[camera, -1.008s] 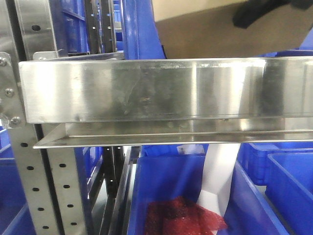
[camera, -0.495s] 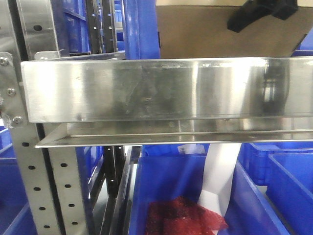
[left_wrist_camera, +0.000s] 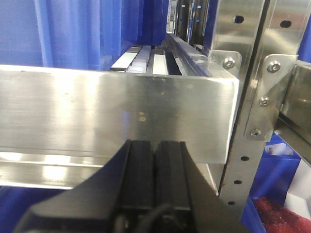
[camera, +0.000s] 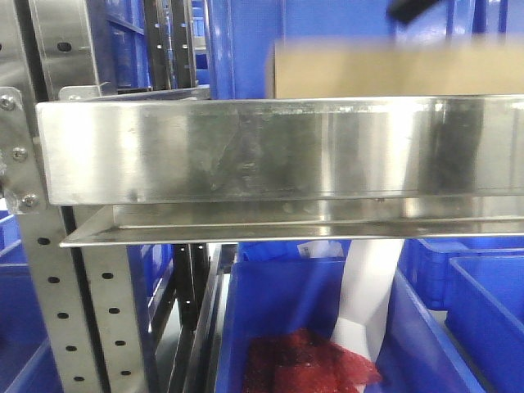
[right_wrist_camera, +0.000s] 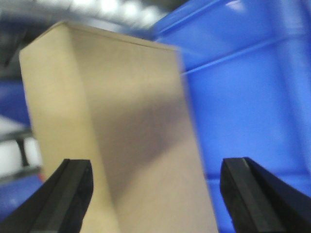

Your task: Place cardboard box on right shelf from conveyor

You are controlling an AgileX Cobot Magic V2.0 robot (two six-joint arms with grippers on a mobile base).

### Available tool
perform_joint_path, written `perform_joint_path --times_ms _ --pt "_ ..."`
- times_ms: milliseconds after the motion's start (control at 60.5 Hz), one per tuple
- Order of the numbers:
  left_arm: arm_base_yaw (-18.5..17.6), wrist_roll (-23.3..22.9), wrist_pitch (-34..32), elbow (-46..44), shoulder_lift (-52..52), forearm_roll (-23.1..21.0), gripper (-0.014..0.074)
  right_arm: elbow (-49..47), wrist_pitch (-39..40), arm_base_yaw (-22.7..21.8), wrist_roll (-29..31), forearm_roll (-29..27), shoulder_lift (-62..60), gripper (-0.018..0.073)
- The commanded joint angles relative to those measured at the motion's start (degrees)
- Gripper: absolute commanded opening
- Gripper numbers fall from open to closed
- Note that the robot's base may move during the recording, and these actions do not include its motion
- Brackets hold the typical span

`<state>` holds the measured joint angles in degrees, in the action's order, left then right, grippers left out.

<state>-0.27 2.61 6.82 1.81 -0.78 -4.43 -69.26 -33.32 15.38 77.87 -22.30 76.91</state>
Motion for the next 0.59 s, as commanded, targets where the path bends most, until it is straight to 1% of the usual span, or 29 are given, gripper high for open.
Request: perform_joint_path --times_ms 0,99,149,182,231,297,314,330,347,363,396,413,429,479,545,578 --pt "-0.38 0.02 -4.79 0.46 -0.73 -0.34 -0.0116 -0.29 2.91 0.03 -7.44 -1.52 -5.96 0.0623" --pt "-0.38 0.02 -4.79 0.46 -0.73 -0.34 -0.0116 2.56 4.64 0.03 -17.07 -1.52 -10.46 0.0622" --pt "-0.38 0.02 -4.79 0.46 -0.73 -0.34 -0.0116 5.25 7.26 0.03 -24.8 -1.4 -14.01 0.0622" --pt "-0.38 0.02 -4.79 0.46 -0.73 -0.34 -0.0116 6.63 8.61 0.03 -28.33 -1.2 -15.62 0.0622" --pt "-0.38 0.02 -4.79 0.46 -0.73 -0.34 -0.0116 9.48 11.14 0.03 -35.33 -0.54 -19.01 0.0617" --pt "-0.38 0.02 -4.79 0.46 -0.73 -0.34 -0.0116 12.93 13.54 0.03 -42.72 0.49 -22.91 0.0589" --pt "-0.38 0.02 -4.79 0.46 -0.73 -0.34 -0.0116 14.09 14.78 0.03 -45.02 0.78 -24.24 0.0575" --pt "-0.38 0.02 -4.79 0.46 -0.73 -0.34 -0.0116 14.89 15.11 0.03 -45.79 0.96 -25.11 0.0564" --pt "-0.38 0.02 -4.79 0.46 -0.73 -0.34 -0.0116 16.08 16.37 0.03 -48.71 1.25 -26.41 0.0543" --pt "-0.38 0.02 -4.79 0.46 -0.73 -0.34 -0.0116 16.87 16.68 0.03 -49.41 1.49 -27.28 0.0529" --pt "-0.38 0.02 -4.79 0.46 -0.73 -0.34 -0.0116 18.8 18.12 0.03 -52.78 1.94 -29.37 0.0486" --pt "-0.38 0.02 -4.79 0.46 -0.73 -0.34 -0.0116 19.96 19.3 0.03 -55.29 2.22 -30.54 0.0456" --pt "-0.38 0.02 -4.79 0.46 -0.73 -0.34 -0.0116 20.72 19.6 0.03 -55.93 2.46 -31.39 0.0435" --pt "-0.38 0.02 -4.79 0.46 -0.73 -0.34 -0.0116 23.49 21.67 0.03 -60.75 3.51 -34.46 0.0357" --pt "-0.38 0.02 -4.79 0.46 -0.73 -0.34 -0.0116 26.63 23.51 0.03 -66.04 5.54 -38.49 0.0239" --pt "-0.38 0.02 -4.79 0.46 -0.73 -0.34 -0.0116 27.73 24.14 0.03 -68.4 6.79 -40.3 0.0193"
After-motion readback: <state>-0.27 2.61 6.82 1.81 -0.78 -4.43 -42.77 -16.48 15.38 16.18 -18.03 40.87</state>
